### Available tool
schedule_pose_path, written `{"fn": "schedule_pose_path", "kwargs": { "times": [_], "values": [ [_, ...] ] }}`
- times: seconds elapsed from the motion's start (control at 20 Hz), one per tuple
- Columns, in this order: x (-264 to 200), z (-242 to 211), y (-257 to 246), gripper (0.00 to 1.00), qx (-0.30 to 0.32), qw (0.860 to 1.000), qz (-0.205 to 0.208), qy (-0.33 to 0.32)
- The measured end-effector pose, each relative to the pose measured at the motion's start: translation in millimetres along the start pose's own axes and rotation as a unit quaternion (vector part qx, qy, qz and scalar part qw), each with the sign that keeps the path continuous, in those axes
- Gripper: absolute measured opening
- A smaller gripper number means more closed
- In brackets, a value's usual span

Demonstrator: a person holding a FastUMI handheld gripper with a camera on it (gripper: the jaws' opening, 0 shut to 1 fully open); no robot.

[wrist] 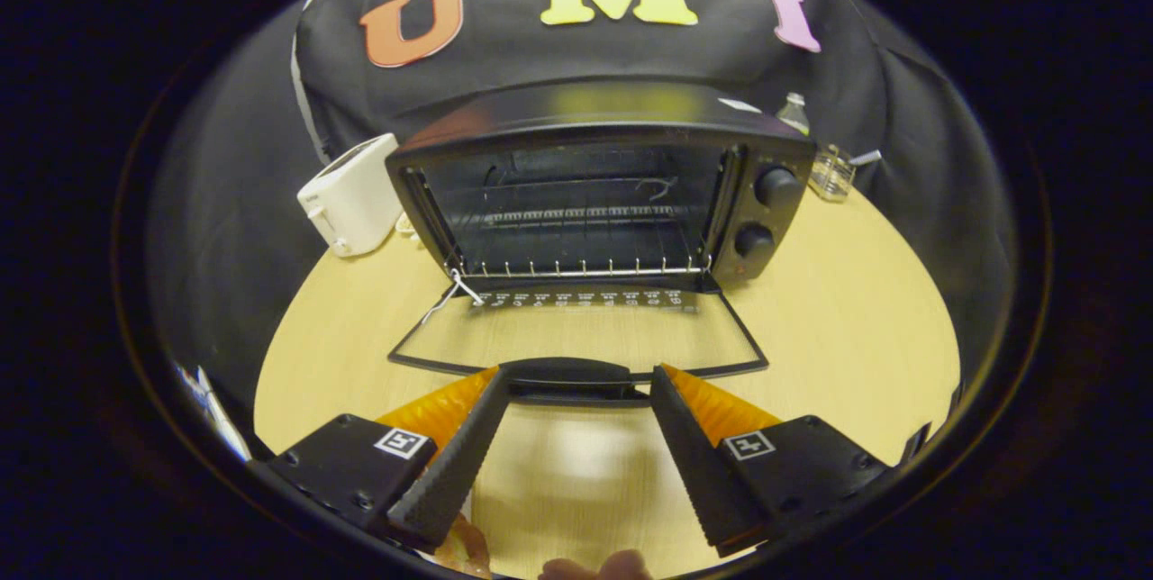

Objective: Open the toaster oven, put the food inside, and close the toaster oven door.

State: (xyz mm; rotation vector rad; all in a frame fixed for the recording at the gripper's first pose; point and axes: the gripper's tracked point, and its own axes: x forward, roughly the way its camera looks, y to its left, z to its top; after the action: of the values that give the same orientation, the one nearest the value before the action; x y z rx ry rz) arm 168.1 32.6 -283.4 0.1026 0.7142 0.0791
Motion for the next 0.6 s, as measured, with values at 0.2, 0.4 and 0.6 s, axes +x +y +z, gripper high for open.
{"fn": "schedule_pose_path", "kwargs": {
  "times": [0.2, 0.4, 0.6],
  "values": [
    [-12, 9, 5, 1.0, -0.015, 1.0, 0.006, -0.012],
    [-40, 10, 12, 1.0, -0.014, 1.0, 0.024, -0.014],
    [-76, 7, 24, 1.0, -0.033, 0.997, 0.063, -0.011]
  ]
}}
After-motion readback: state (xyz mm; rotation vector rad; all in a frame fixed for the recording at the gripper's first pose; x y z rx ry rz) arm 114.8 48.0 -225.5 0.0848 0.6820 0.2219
